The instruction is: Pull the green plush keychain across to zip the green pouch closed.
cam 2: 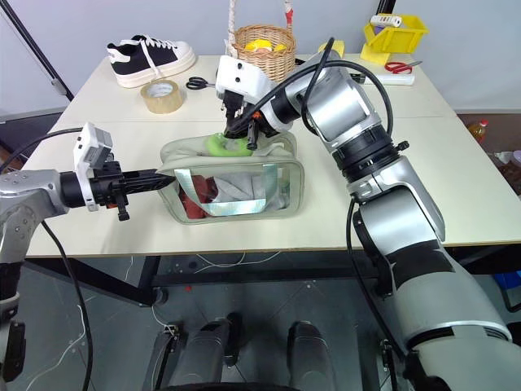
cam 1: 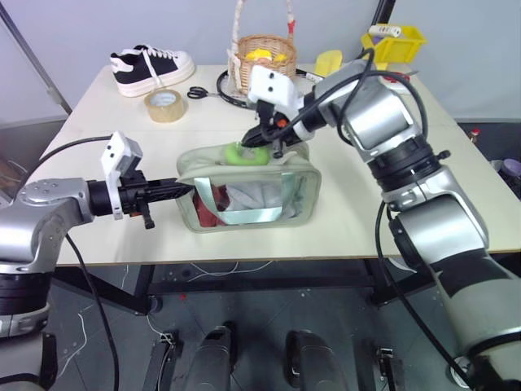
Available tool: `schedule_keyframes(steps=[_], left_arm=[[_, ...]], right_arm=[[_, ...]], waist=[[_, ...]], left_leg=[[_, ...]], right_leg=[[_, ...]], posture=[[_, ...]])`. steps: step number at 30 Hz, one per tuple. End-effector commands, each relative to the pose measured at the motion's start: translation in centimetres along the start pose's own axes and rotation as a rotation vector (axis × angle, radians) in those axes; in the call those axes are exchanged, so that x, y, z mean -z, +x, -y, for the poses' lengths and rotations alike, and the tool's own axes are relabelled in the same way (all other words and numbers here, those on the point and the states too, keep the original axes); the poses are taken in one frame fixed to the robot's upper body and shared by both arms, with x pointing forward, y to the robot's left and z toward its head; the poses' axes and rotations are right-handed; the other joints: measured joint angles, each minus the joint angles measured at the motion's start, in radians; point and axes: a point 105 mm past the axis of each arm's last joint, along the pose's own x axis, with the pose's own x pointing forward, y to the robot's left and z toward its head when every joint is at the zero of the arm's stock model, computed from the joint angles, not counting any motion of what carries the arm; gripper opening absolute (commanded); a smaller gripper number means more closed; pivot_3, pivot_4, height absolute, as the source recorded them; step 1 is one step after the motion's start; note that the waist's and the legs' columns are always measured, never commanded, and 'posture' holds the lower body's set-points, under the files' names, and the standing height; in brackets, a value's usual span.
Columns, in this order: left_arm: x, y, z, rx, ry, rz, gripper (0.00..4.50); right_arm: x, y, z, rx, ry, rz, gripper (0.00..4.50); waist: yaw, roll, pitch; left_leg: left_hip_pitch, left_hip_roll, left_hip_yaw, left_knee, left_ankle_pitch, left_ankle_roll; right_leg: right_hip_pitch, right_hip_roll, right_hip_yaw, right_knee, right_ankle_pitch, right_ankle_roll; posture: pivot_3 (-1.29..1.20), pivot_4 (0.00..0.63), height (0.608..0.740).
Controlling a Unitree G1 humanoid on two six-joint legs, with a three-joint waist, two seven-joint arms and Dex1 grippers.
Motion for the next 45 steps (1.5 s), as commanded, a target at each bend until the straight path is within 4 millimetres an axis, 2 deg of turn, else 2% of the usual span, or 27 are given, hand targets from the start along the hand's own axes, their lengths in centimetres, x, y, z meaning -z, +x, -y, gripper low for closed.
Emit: schedule_keyframes(steps=[1, 3, 5, 11, 14, 19, 24, 29, 32, 33, 34, 37, 39, 45], left_arm=[[-1.1, -0.6, 0.1, -0.004, 0.042, 0.024, 0.0], [-1.1, -0.6, 0.1, -0.002, 0.042, 0.025, 0.0], [-1.1, -0.6, 0.1, -0.003, 0.041, 0.027, 0.0], [-1.1, -0.5, 0.0, -0.004, 0.04, 0.031, 0.0], [-1.0, -0.5, -0.1, -0.007, 0.037, 0.031, 0.0], [-0.8, -0.7, -0.1, -0.01, 0.03, 0.028, 0.0], [-0.7, -0.8, -0.1, -0.01, 0.019, 0.026, 0.0], [-0.5, -1.0, 0.0, -0.012, 0.005, 0.024, 0.0], [-0.2, -1.2, 0.0, -0.012, -0.002, 0.018, 0.0], [-0.2, -1.1, 0.0, -0.01, -0.003, 0.018, 0.0], [-0.1, -1.1, 0.1, -0.009, -0.004, 0.017, 0.0], [-0.1, -0.9, 0.2, -0.004, -0.007, 0.019, 0.0], [-0.2, -0.8, 0.2, -0.002, -0.007, 0.02, 0.0], [-0.3, -0.9, 0.4, 0.0, -0.01, 0.019, 0.0]], right_arm=[[-1.1, -1.4, 0.5, 0.043, -0.058, 0.03, 1.43], [-0.9, -1.6, 0.4, 0.045, -0.071, 0.023, 2.6], [-0.6, -1.6, 0.2, 0.032, -0.082, 0.014, 3.52], [0.9, -0.9, 0.1, 0.038, -0.123, -0.063, 3.52], [0.6, -0.7, 0.8, 0.079, -0.095, -0.059, 2.71], [0.0, -1.0, 1.0, 0.092, -0.073, -0.026, 0.16], [0.1, -1.8, 0.8, 0.093, -0.042, -0.01, 0.07], [0.9, -4.2, 1.0, 0.111, 0.109, 0.028, 0.07], [1.0, -4.6, 0.6, 0.099, 0.14, 0.047, 0.07], [1.3, -4.4, 0.3, 0.098, 0.13, 0.036, 0.79], [1.4, -4.2, 0.2, 0.097, 0.124, 0.029, 1.0], [1.6, -3.1, -0.4, 0.081, 0.127, 0.022, 2.57], [1.3, -2.5, -0.3, 0.093, 0.125, 0.028, 3.46], [0.0, -1.7, 0.1, 0.103, 0.128, 0.069, 3.46]], waist=[[0.0, 0.0, 0.0], [-0.001, 0.0, 0.0], [-0.002, 0.0, 0.0], [-0.001, 0.0, 0.0], [-0.002, 0.0, 0.0], [-0.001, 0.0, 0.0], [-0.001, 0.0, 0.0], [0.003, 0.0, 0.0], [0.001, 0.0, 0.0], [0.001, 0.0, 0.0], [0.001, 0.0, 0.0], [-0.002, 0.0, 0.0], [-0.004, 0.0, 0.0], [-0.001, 0.0, 0.0]], left_leg=[[0.0, 0.0, 0.0, 0.0, 0.0, 0.0], [0.0, 0.0, 0.0, 0.0, 0.0, 0.0], [0.0, 0.0, 0.0, 0.0, 0.0, 0.0], [0.0, 0.001, 0.0, 0.0, 0.0, 0.0], [0.0, 0.001, 0.0, 0.0, 0.0, 0.0], [0.0, 0.002, 0.0, 0.0, 0.0, 0.0], [0.0, 0.002, 0.0, -0.001, 0.0, 0.0], [0.0, 0.002, 0.0, 0.0, 0.0, 0.0], [0.0, 0.002, 0.0, 0.0, 0.0, 0.0], [0.0, 0.003, 0.0, -0.001, 0.0, 0.0], [0.0, 0.003, 0.0, -0.001, 0.0, 0.0], [0.0, 0.003, 0.001, -0.001, 0.0, 0.0], [0.0, 0.003, 0.001, -0.001, 0.0, 0.0], [0.0, 0.003, 0.001, -0.001, 0.0, 0.0]], right_leg=[[0.0, 0.0, 0.0, 0.0, 0.0, 0.0], [0.0, 0.0, 0.0, 0.0, 0.0, 0.0], [0.0, 0.0, 0.0, 0.0, 0.0, 0.0], [0.0, 0.001, 0.0, 0.0, 0.0, 0.0], [0.0, 0.001, 0.0, 0.0, 0.0, -0.001], [-0.001, 0.002, 0.0, 0.0, 0.0, -0.001], [-0.001, 0.002, 0.0, 0.0, 0.0, -0.001], [-0.001, 0.002, 0.0, 0.0, 0.0, -0.001], [-0.001, 0.002, 0.0, 0.0, 0.0, -0.002], [-0.001, 0.002, 0.0, 0.0, 0.0, -0.002], [-0.001, 0.002, 0.0, 0.0, 0.0, -0.002], [-0.001, 0.002, 0.0, 0.0, 0.0, -0.002], [-0.001, 0.002, 0.0, 0.0, 0.0, -0.003], [-0.001, 0.003, 0.001, 0.0, 0.0, -0.002]], posture=[[0.0, 0.15, 0.724], [0.0, 0.15, 0.724], [0.0, 0.15, 0.724], [0.0, 0.15, 0.724], [0.0, 0.15, 0.724], [0.0, 0.15, 0.724], [0.0, 0.15, 0.724], [0.0, 0.15, 0.724], [0.0, 0.15, 0.724], [0.0, 0.15, 0.724], [0.0, 0.15, 0.724], [0.0, 0.15, 0.724], [0.0, 0.15, 0.724], [0.0, 0.15, 0.724]])
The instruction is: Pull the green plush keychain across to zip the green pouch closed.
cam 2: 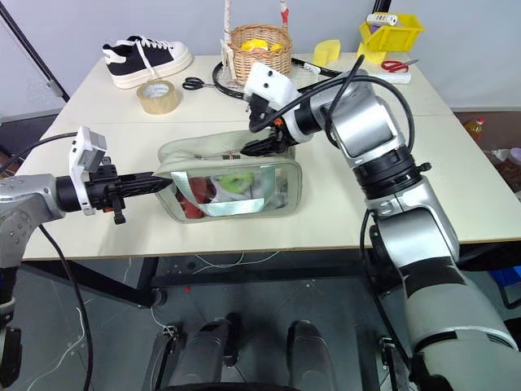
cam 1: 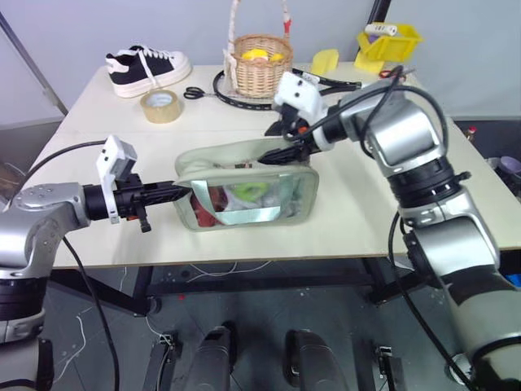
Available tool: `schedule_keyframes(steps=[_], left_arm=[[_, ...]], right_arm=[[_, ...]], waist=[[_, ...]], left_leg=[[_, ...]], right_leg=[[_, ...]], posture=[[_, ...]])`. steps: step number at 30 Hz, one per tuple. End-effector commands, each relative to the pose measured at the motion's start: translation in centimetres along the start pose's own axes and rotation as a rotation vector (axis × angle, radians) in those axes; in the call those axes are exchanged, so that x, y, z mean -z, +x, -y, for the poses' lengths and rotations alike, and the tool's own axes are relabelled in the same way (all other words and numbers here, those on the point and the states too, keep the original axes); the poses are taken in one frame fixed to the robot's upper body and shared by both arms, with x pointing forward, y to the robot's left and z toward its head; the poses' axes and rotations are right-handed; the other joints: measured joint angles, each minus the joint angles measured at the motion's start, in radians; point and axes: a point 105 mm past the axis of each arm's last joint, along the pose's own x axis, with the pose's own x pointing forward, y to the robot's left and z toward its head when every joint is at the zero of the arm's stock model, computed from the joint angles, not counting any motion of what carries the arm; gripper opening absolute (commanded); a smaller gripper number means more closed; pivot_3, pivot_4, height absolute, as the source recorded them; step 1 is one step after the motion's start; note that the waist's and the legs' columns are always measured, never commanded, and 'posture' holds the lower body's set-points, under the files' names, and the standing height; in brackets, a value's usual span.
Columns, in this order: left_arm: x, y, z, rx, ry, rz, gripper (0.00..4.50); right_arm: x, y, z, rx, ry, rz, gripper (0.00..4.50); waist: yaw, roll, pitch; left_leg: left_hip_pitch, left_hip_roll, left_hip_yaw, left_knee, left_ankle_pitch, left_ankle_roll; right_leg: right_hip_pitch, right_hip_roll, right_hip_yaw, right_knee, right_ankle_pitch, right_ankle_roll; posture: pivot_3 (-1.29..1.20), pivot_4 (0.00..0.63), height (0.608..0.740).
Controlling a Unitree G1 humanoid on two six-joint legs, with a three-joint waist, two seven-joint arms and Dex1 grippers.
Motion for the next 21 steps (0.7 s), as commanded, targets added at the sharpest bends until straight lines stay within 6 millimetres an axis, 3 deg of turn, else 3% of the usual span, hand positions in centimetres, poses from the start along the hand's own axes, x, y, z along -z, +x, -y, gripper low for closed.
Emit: schedule_keyframes(steps=[1, 5, 10, 17, 20, 21], left_arm=[[-0.7, -0.4, 0.2, -0.004, 0.021, 0.004, 0.0], [-0.7, -0.4, 0.5, -0.004, 0.021, 0.0, 0.0], [-0.7, -0.3, 0.6, 0.001, 0.022, -0.004, 0.0], [-0.9, 0.4, 0.6, 0.012, 0.029, 0.009, 0.0], [-0.9, 0.4, 0.6, 0.014, 0.029, 0.008, 0.0], [-0.9, 0.4, 0.6, 0.015, 0.029, 0.008, 0.0]], right_arm=[[-2.6, -0.4, 0.5, 0.037, -0.055, 0.061, 3.46], [-3.1, -0.9, 0.9, 0.052, -0.076, 0.073, 3.46], [-4.2, -3.8, 0.7, -0.034, -0.163, 0.088, 3.46], [-3.8, -4.7, -1.2, -0.238, -0.111, 0.049, 3.46], [-2.6, -4.2, -1.7, -0.29, -0.079, -0.003, 2.67], [-1.9, -4.1, -1.9, -0.302, -0.087, -0.033, 2.13]], waist=[[0.001, 0.0, 0.0], [0.002, 0.0, 0.0], [0.003, 0.0, 0.0], [0.0, 0.0, 0.0], [0.002, 0.0, 0.0], [0.002, 0.0, 0.0]], left_leg=[[0.0, 0.0, 0.0, 0.0, 0.0, 0.0], [0.0, 0.0, 0.0, 0.0, 0.0, 0.0], [0.0, 0.0, 0.0, 0.0, 0.0, 0.0], [0.0, 0.0, 0.0, -0.001, 0.0, 0.0], [0.0, 0.0, 0.0, 0.0, 0.0, 0.0], [0.0, 0.0, 0.0, 0.0, 0.0, 0.0]], right_leg=[[0.0, 0.0, 0.0, 0.0, 0.0, 0.0], [0.0, 0.0, 0.0, 0.0, 0.0, 0.0], [0.0, 0.0, 0.0, -0.001, 0.0, 0.0], [0.0, 0.0, 0.0, -0.001, 0.0, -0.001], [0.0, 0.0, 0.0, -0.001, 0.0, -0.001], [0.0, 0.0, 0.0, -0.001, -0.001, -0.001]], posture=[[0.0, 0.15, 0.724], [0.0, 0.15, 0.724], [0.0, 0.15, 0.724], [0.0, 0.15, 0.724], [0.0, 0.15, 0.724], [0.0, 0.15, 0.724]])
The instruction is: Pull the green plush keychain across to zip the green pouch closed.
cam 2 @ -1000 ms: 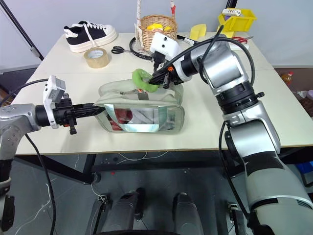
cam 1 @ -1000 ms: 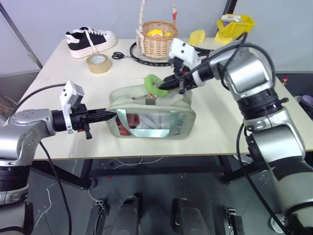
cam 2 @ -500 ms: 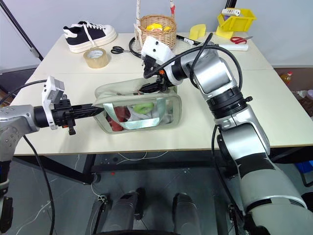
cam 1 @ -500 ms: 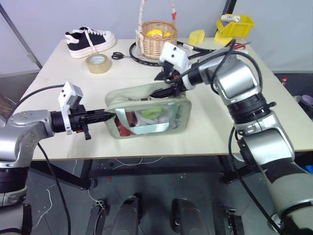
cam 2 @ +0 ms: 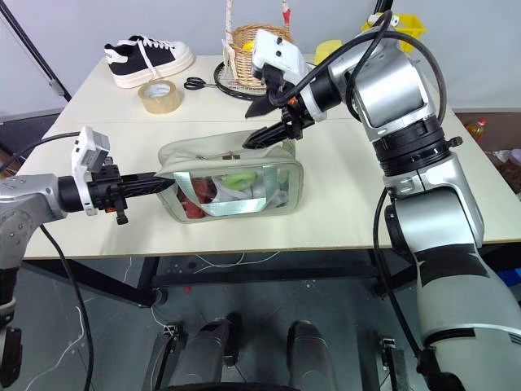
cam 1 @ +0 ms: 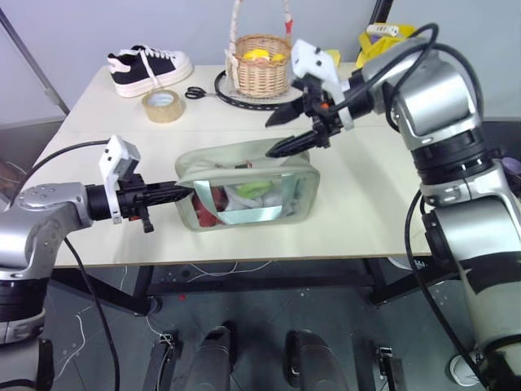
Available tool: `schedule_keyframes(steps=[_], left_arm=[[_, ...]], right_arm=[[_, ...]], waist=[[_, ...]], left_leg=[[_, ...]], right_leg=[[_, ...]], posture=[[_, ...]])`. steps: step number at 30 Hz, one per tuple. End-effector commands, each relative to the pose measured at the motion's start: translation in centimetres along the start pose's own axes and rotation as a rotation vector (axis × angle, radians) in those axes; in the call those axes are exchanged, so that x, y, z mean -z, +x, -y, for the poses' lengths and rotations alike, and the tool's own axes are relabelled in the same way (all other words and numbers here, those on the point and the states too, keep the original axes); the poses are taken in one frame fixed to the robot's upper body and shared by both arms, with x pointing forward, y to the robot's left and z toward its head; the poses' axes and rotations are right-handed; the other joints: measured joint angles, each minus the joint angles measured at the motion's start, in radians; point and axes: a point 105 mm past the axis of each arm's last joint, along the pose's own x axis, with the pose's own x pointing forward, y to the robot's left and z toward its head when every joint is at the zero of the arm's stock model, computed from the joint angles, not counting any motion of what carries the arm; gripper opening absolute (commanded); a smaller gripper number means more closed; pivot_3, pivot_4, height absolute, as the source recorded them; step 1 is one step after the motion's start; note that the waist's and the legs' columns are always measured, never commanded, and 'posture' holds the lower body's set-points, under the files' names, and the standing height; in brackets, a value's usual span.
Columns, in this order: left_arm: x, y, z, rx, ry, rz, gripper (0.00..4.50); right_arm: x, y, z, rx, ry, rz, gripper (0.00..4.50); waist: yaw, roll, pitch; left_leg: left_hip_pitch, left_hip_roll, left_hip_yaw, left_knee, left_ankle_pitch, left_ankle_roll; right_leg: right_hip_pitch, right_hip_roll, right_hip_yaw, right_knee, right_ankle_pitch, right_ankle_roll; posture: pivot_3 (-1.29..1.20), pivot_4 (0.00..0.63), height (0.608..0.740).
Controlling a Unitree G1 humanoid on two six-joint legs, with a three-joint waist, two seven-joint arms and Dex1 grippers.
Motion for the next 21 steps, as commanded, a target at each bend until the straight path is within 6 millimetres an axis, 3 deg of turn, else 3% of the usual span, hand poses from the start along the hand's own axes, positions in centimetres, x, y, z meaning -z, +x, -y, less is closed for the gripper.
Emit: schedule_keyframes(steps=[1, 2, 11, 16, 21], left_arm=[[-0.8, 0.1, 0.3, 0.016, 0.027, 0.013, 0.0], [-0.8, 0.1, 0.4, 0.018, 0.027, 0.013, 0.0], [-0.7, -0.3, 0.6, 0.011, 0.023, 0.011, 0.0], [-0.7, -0.4, 0.7, 0.006, 0.021, 0.012, 0.0], [-0.6, -0.1, 0.8, 0.006, 0.017, 0.012, 0.0]], right_arm=[[0.4, -0.3, -0.6, -0.035, -0.029, -0.053, 1.64], [0.9, 0.3, -0.5, -0.042, -0.016, -0.076, 1.17], [1.7, 2.3, 0.6, -0.036, 0.01, -0.153, 1.17], [2.4, 3.5, 0.0, -0.073, -0.035, -0.21, 1.17], [1.9, 4.5, -0.3, -0.1, -0.05, -0.199, 1.17]], waist=[[0.001, 0.0, 0.0], [0.001, 0.0, 0.0], [-0.001, 0.0, 0.0], [0.001, 0.0, 0.0], [-0.001, 0.0, 0.0]], left_leg=[[0.0, 0.0, 0.0, 0.0, 0.0, 0.0], [0.0, 0.0, 0.0, 0.0, 0.0, -0.001], [0.0, 0.0, 0.0, 0.0, -0.001, -0.002], [0.0, 0.0, 0.0, 0.0, -0.001, -0.002], [0.0, 0.0, 0.0, 0.0, -0.001, -0.002]], right_leg=[[0.0, 0.0, 0.0, 0.0, 0.0, 0.0], [0.0, 0.0, 0.0, 0.0, 0.0, 0.0], [-0.001, 0.0, 0.0, 0.0, 0.0, 0.0], [-0.001, 0.0, 0.0, 0.0, 0.001, 0.001], [-0.001, 0.0, 0.0, 0.0, 0.001, 0.001]], posture=[[0.0, 0.15, 0.724], [0.0, 0.15, 0.724], [0.0, 0.15, 0.724], [0.0, 0.15, 0.724], [0.0, 0.15, 0.724]])
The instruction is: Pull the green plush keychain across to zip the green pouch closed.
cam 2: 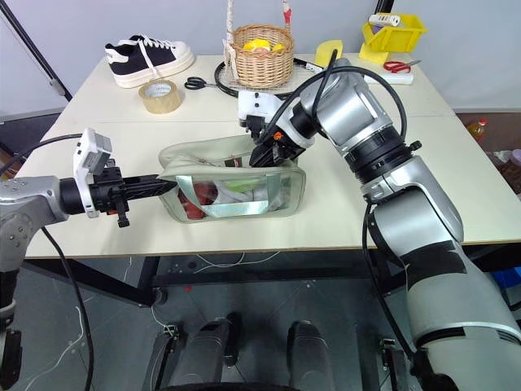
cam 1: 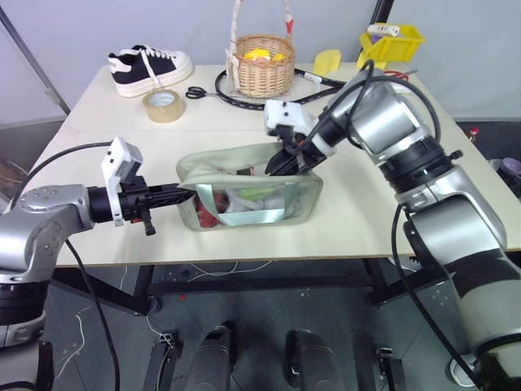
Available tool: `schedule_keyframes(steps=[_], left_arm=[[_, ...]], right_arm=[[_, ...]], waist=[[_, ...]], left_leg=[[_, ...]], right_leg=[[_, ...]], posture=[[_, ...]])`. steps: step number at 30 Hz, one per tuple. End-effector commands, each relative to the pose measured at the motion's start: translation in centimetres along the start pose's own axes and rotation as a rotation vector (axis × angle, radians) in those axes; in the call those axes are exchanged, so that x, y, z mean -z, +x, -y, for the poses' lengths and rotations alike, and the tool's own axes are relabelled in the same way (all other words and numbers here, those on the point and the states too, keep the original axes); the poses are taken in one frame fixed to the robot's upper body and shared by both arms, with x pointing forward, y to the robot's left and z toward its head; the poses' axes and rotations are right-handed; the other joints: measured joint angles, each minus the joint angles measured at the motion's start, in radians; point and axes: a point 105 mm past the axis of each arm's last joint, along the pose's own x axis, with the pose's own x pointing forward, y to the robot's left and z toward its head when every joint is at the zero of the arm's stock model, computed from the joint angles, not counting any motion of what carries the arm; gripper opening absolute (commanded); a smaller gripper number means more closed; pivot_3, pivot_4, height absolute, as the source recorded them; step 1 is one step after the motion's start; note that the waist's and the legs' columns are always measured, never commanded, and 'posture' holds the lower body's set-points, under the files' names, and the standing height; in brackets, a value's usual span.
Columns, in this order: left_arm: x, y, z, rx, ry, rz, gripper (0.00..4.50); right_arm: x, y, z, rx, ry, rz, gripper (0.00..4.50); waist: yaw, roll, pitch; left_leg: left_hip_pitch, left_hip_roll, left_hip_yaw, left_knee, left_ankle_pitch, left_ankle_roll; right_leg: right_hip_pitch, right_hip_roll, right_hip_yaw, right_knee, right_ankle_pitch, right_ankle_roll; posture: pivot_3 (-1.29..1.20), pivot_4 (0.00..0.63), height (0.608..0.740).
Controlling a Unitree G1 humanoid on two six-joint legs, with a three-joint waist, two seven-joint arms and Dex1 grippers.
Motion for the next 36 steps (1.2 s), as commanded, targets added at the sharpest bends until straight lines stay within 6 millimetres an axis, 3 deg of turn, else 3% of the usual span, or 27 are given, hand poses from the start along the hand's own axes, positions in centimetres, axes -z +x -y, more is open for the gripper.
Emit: schedule_keyframes(steps=[1, 15, 21, 32, 36], left_arm=[[-0.5, -0.2, 0.3, 0.002, 0.02, 0.013, 0.0], [-0.1, 0.1, 0.1, 0.001, 0.023, 0.004, 0.0], [0.0, 0.0, 0.2, -0.001, 0.02, 0.003, 0.0], [-0.3, 0.0, 0.0, -0.009, 0.029, 0.004, 0.0], [-0.4, 0.0, -0.1, -0.008, 0.031, 0.004, 0.0]], right_arm=[[-1.5, 0.1, -0.5, -0.023, -0.054, 0.014, 1.17], [-1.6, 0.3, -1.6, -0.186, 0.045, 0.097, 1.17], [-0.6, 1.2, -2.3, -0.219, 0.013, 0.041, 1.17], [1.0, 2.9, -1.8, -0.173, -0.041, -0.101, 1.17], [1.2, 3.4, -2.0, -0.179, -0.049, -0.12, 0.04]], waist=[[0.0, 0.0, 0.0], [0.0, 0.0, 0.0], [0.001, 0.0, 0.0], [0.001, 0.0, 0.0], [0.001, 0.0, 0.0]], left_leg=[[0.0, 0.0, 0.0, 0.0, 0.0, 0.0], [0.0, 0.0, 0.0, 0.0, 0.0, 0.0], [0.0, 0.0, 0.0, 0.0, 0.0, 0.0], [0.0, 0.0, 0.0, 0.0, 0.0, 0.0], [0.001, 0.0, 0.0, 0.0, 0.0, 0.0]], right_leg=[[0.0, 0.0, 0.0, 0.0, 0.0, 0.0], [0.0, 0.0, 0.0, 0.0, 0.0, 0.0], [0.0, 0.0, 0.0, 0.0, 0.0, 0.0], [0.0, 0.0, 0.0, 0.0, 0.0, 0.0], [0.001, 0.0, 0.0, 0.0, 0.0, 0.0]], posture=[[0.0, 0.15, 0.724], [0.0, 0.15, 0.724], [0.0, 0.15, 0.724], [0.0, 0.15, 0.724], [0.0, 0.15, 0.724]])
